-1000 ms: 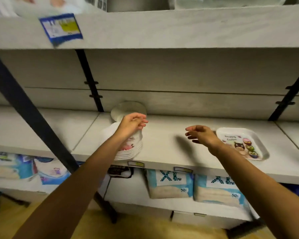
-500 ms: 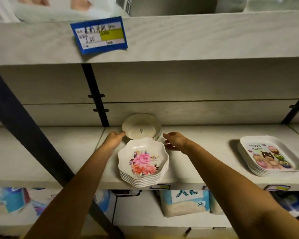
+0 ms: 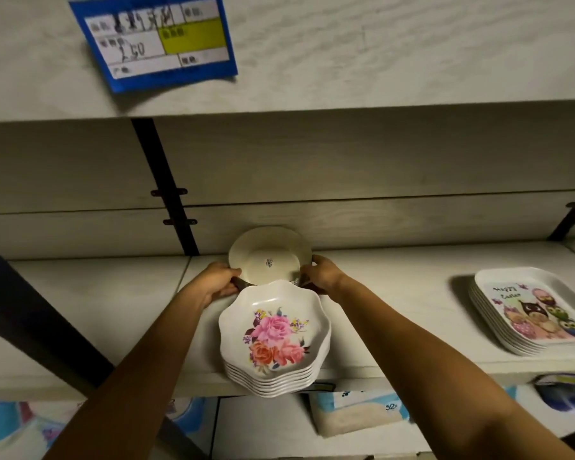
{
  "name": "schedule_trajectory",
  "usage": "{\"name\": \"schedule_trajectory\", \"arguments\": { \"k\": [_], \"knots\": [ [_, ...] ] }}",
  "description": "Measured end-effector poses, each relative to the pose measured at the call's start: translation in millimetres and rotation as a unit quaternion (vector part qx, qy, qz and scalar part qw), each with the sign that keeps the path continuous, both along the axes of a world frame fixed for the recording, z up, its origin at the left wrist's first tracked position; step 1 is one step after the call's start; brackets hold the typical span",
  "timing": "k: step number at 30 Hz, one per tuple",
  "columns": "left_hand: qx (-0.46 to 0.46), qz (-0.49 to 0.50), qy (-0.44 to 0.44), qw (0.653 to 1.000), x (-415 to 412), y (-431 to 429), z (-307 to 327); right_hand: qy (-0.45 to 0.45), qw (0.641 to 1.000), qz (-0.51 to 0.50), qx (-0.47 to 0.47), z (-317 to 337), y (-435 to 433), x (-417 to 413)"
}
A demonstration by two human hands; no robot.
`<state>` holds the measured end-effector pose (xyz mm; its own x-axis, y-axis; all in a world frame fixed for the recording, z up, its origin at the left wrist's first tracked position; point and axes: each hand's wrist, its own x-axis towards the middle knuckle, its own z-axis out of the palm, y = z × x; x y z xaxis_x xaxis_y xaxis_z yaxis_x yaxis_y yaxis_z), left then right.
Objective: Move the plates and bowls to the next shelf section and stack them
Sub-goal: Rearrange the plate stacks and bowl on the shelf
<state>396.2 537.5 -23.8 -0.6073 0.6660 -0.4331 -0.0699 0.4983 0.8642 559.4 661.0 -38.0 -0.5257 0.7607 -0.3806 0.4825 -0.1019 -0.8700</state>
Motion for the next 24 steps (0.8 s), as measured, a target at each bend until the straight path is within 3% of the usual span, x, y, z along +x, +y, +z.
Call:
{"name": "schedule_trajectory", "arguments": {
  "k": [10,16,24],
  "knots": [
    [-0.019,-0.1,0.0,0.995,22.0,33.0,0.2,0.029,0.997,-0.068,-0.02,1.7,23.9,51.3],
    [-0.063,-0.215,0.055,0.973,71.5,82.5,16.0,0.039,0.992,-0.115,-0.023,4.2,48.7,107.3],
    [-0.093,-0.234,0.115,0.961,149.7,129.9,10.7,0.013,0.99,-0.137,-0.024,5.0,79.8,185.5]
  ]
}}
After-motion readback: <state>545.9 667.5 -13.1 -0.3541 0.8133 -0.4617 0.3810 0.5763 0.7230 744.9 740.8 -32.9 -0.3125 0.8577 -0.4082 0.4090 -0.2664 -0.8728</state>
